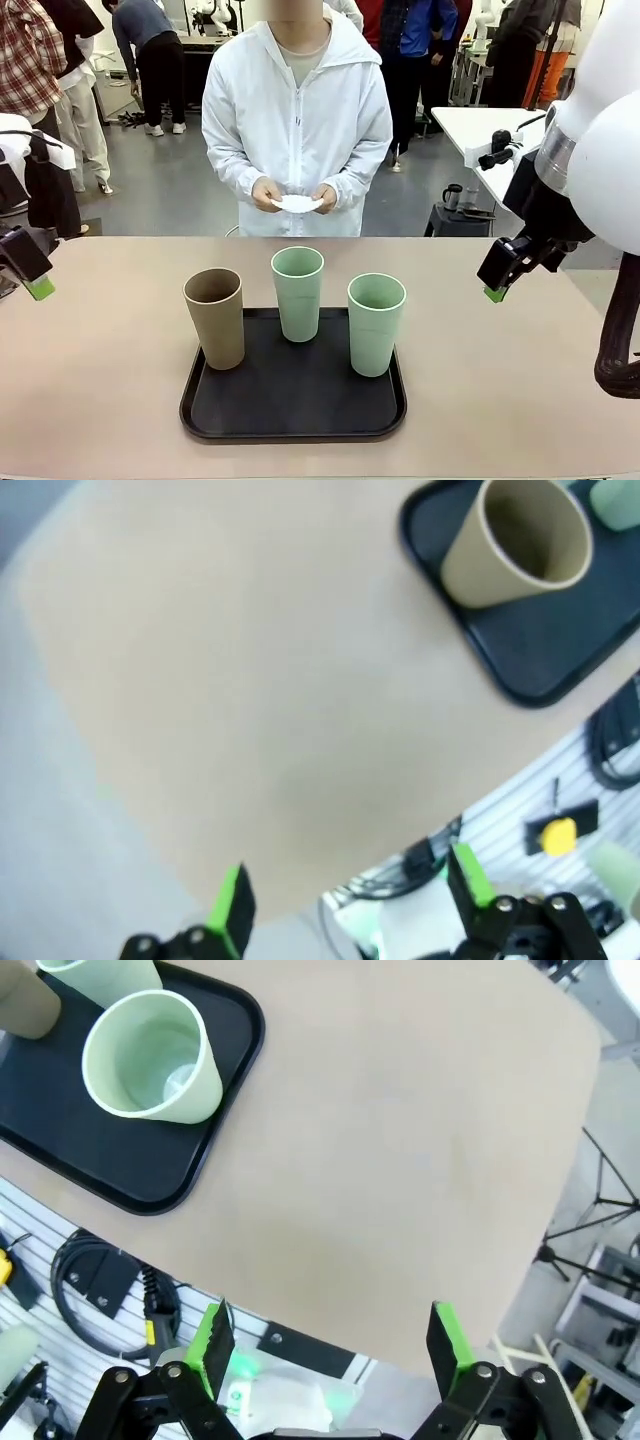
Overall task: Place coasters on the table and set cups on them.
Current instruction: Pick up one Reusable plastic cup and place it on a coaster set by the human.
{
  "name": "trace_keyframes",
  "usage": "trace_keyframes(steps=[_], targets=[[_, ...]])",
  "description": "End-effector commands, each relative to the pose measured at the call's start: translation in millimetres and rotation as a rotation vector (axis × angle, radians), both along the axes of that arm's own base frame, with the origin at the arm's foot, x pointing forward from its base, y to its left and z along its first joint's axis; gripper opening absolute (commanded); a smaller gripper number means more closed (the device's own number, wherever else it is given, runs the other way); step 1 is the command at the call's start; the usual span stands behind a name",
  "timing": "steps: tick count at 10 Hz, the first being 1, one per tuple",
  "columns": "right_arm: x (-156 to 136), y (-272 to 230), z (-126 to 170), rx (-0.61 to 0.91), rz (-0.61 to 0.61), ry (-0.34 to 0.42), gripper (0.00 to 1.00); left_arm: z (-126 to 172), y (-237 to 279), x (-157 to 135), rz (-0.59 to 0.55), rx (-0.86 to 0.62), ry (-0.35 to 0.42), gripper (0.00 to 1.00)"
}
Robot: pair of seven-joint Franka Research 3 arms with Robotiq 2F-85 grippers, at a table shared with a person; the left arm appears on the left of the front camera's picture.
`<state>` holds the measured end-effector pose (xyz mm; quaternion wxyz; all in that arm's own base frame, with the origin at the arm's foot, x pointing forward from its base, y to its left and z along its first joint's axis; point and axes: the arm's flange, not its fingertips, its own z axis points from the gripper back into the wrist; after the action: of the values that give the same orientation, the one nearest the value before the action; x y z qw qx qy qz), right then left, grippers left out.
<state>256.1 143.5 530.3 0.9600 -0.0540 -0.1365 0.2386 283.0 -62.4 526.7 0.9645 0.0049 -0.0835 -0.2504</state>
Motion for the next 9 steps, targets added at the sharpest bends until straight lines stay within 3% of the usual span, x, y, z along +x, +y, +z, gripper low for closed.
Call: trace_keyframes(steps=[1, 3, 4, 7, 8, 9], targets=[[13.9, -6.4, -11.7, 0.024, -0.007, 0.043, 1.0, -13.3, -4.0, 11.1, -0.012, -0.003, 0.031, 1.0], [3.8, -2.6, -2.8, 0.006, -0.005, 0.013, 1.0, -3.8, -1.3, 2.9, -0.003, 0.001, 0.01, 1.0], [8.6, -24.8, -4.5, 0.239, -0.015, 0.064, 1.0, 7.0, 21.4, 6.7, 0.005, -0.188, 0.044, 1.0], [11.3, -130.5, -14.2, 0.968, -0.065, 0.185, 1.0, 31.1, 95.6, 21.1, -0.139, -0.759, 0.14, 1.0], [13.7, -162.1, -29.7, 1.125, -0.116, 0.209, 1.0, 29.9, 121.8, 31.4, -0.097, -0.913, 0.161, 1.0], [10.2, -187.0, -40.7, 1.191, -0.138, 0.217, 1.0, 22.8, 130.4, 40.7, -0.048, -1.024, 0.183, 1.0]])
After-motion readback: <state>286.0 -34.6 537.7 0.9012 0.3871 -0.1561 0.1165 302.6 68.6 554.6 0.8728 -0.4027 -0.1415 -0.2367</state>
